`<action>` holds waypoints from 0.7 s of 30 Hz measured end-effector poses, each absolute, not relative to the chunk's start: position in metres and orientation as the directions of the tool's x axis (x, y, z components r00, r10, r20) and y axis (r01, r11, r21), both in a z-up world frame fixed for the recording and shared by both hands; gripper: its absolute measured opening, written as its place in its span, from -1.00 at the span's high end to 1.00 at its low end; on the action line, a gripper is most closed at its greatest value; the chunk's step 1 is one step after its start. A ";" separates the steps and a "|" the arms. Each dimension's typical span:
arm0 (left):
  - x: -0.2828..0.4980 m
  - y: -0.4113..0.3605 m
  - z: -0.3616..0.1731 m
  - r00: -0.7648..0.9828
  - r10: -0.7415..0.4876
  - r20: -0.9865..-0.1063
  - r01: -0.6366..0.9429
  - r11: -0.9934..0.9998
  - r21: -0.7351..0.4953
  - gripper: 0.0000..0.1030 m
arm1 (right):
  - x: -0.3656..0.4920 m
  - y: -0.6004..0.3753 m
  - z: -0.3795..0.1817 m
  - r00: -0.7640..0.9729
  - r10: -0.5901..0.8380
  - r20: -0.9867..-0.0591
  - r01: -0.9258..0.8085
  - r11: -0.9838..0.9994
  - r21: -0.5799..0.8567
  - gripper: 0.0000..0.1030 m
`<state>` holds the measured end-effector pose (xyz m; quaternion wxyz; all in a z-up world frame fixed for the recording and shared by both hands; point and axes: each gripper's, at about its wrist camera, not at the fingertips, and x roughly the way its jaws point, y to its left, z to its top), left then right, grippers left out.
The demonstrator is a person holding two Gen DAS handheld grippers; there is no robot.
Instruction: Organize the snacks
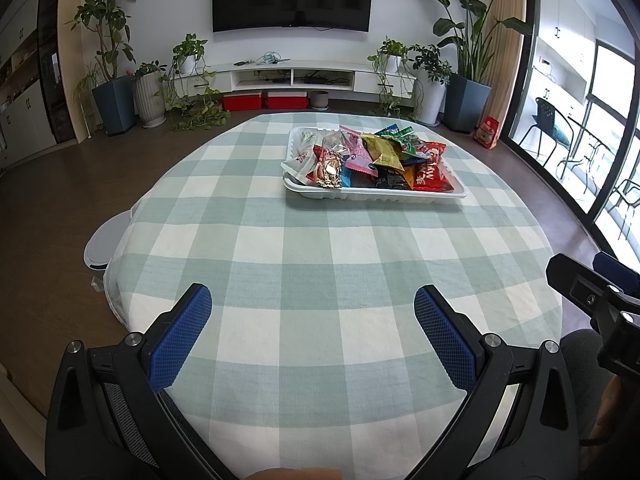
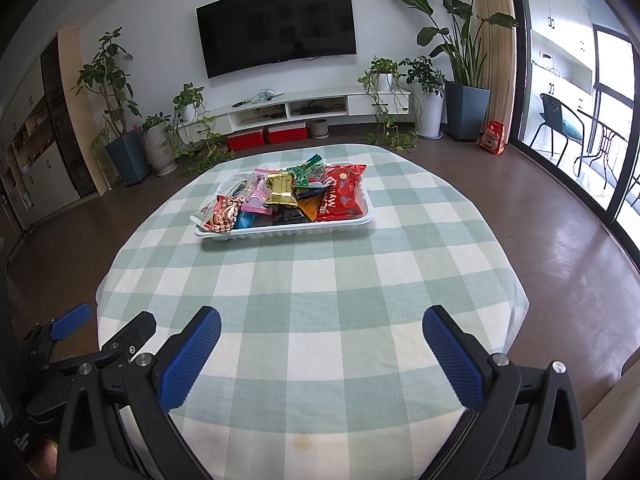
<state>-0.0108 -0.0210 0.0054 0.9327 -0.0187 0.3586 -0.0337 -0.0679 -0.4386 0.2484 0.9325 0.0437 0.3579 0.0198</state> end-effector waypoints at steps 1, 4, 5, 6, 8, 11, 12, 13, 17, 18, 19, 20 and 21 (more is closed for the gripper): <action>-0.011 -0.020 0.007 0.740 -0.076 -0.668 0.049 0.997 -0.060 -0.99 | -0.067 -0.438 0.249 0.743 0.068 -0.666 -0.006 0.995 0.096 -1.00; -0.011 -0.020 0.007 0.741 -0.075 -0.668 0.048 0.997 -0.059 -0.99 | -0.067 -0.438 0.249 0.743 0.068 -0.666 -0.006 0.995 0.095 -1.00; -0.011 -0.021 0.006 0.741 -0.075 -0.667 0.048 0.997 -0.059 -0.99 | -0.067 -0.438 0.249 0.743 0.068 -0.666 -0.006 0.995 0.095 -1.00; -0.011 -0.021 0.006 0.741 -0.075 -0.668 0.048 0.997 -0.060 -0.99 | -0.068 -0.438 0.249 0.743 0.068 -0.666 -0.006 0.995 0.095 -1.00; -0.011 -0.021 0.005 0.740 -0.076 -0.668 0.048 0.997 -0.060 -0.99 | -0.067 -0.438 0.250 0.742 0.068 -0.667 -0.006 0.995 0.095 -1.00; -0.011 -0.021 0.005 0.740 -0.076 -0.668 0.048 0.997 -0.059 -0.99 | -0.068 -0.438 0.250 0.742 0.068 -0.667 -0.006 0.995 0.095 -1.00; -0.011 -0.021 0.005 0.740 -0.077 -0.668 0.049 0.997 -0.060 -0.99 | -0.068 -0.438 0.250 0.742 0.068 -0.667 -0.006 0.995 0.095 -1.00; -0.011 -0.021 0.007 0.740 -0.076 -0.668 0.048 0.997 -0.060 -0.99 | -0.069 -0.439 0.250 0.742 0.068 -0.667 -0.006 0.995 0.096 -1.00; -0.011 -0.021 0.005 0.740 -0.076 -0.668 0.048 0.997 -0.060 -0.99 | -0.068 -0.438 0.251 0.741 0.068 -0.668 -0.006 0.995 0.095 -1.00; -0.011 -0.021 0.006 0.740 -0.076 -0.668 0.048 0.997 -0.061 -0.99 | -0.068 -0.438 0.250 0.741 0.068 -0.668 -0.005 0.995 0.095 -1.00; -0.011 -0.021 0.005 0.740 -0.077 -0.668 0.048 0.997 -0.062 -0.99 | -0.069 -0.438 0.250 0.741 0.068 -0.668 -0.005 0.995 0.095 -1.00; -0.011 -0.022 0.005 0.740 -0.076 -0.669 0.048 0.997 -0.061 -0.99 | -0.068 -0.438 0.251 0.741 0.068 -0.668 -0.006 0.996 0.095 -1.00; -0.011 -0.021 0.007 0.740 -0.076 -0.668 0.048 0.997 -0.060 -0.99 | -0.068 -0.438 0.251 0.742 0.068 -0.667 -0.006 0.996 0.094 -1.00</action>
